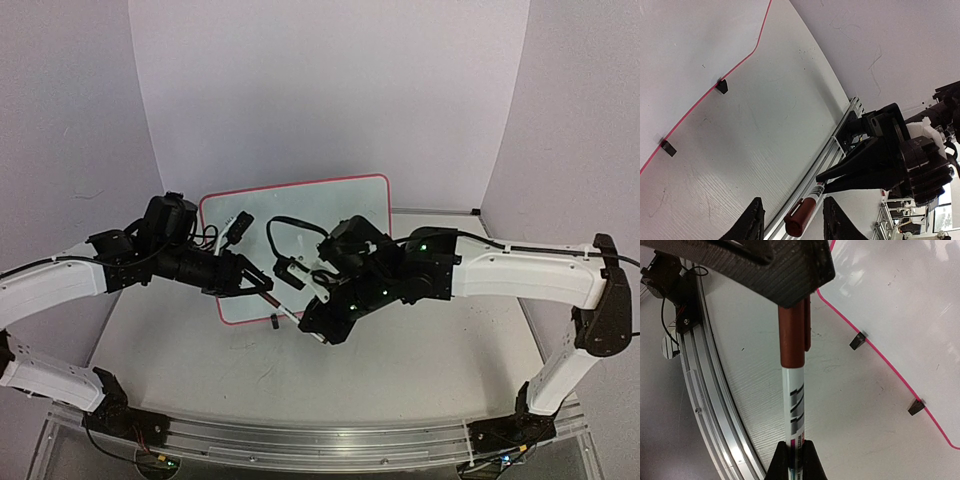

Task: Write a sentence on the whiteboard
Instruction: Pass from the right arm to the left

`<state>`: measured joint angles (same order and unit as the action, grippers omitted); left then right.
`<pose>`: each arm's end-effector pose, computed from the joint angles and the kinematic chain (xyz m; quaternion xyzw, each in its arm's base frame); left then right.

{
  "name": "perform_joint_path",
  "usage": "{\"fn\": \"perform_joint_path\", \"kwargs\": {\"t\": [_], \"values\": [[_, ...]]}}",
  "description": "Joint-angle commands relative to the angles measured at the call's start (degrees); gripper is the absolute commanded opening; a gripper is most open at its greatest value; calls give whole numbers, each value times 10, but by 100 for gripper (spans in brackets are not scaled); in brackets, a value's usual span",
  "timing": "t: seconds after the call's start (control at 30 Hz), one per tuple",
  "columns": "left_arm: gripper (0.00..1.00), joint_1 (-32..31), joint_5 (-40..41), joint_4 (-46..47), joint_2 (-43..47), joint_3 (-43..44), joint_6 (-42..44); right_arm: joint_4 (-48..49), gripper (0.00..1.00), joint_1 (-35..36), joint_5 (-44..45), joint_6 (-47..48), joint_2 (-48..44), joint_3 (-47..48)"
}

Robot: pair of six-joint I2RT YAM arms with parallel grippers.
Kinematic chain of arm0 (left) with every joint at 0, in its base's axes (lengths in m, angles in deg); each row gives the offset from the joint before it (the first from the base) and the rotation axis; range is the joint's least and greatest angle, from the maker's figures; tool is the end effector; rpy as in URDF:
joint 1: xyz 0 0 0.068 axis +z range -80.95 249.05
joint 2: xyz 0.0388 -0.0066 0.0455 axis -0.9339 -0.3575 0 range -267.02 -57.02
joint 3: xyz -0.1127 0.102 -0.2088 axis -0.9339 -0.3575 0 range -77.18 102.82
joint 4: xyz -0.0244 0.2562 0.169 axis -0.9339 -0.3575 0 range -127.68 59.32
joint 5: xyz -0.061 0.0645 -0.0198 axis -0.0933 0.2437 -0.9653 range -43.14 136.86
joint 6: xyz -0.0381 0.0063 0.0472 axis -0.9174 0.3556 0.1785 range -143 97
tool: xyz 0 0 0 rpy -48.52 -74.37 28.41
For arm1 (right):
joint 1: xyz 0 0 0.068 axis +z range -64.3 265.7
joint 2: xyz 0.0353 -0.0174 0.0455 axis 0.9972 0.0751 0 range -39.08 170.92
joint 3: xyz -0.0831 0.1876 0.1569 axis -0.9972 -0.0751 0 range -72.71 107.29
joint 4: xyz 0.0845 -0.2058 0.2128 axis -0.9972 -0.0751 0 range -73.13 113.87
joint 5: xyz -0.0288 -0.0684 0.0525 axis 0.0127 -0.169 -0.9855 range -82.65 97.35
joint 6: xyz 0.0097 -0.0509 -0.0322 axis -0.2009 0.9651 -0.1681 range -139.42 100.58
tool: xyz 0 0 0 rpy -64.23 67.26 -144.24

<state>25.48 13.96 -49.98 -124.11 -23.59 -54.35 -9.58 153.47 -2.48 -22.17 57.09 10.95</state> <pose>0.2129 -0.2369 0.2717 0.2244 0.8228 -0.4766 0.2131 0.1552 0.4006 0.2705 -0.5235 0.7616 0.2805 0.2591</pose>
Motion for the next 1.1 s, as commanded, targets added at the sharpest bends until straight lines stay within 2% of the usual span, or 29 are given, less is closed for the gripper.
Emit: {"fn": "perform_joint_path", "kwargs": {"t": [0.0, 0.47, 0.6, 0.9, 0.97, 1.0, 1.03, 1.07], "values": [[34, -3, -11, 29, -8, -2, -4, 11, 0, 5, 3, 12, 7, 20], [35, -4, -40, 14, -11, -9, -4, 23, 0, 5, 23, 12, 8, 12], [28, -4, -42, 13, -11, -11, -2, 24, 0, 5, 25, 12, 5, 11], [1, -5, -43, 24, -8, -14, -9, 26, 0, 5, 33, 8, 3, 2], [0, -5, -41, 33, -4, -20, -15, 31, 0, 5, 44, 4, -3, -3], [0, -4, -38, 39, -1, -25, -21, 38, 4, 5, 54, -3, -9, -9], [0, -5, -34, 48, 3, -32, -29, 45, 17, 5, 61, -10, -18, -15], [0, -5, -29, 61, 9, -39, -38, 55, 33, 4, 65, -18, -28, -21]]}}
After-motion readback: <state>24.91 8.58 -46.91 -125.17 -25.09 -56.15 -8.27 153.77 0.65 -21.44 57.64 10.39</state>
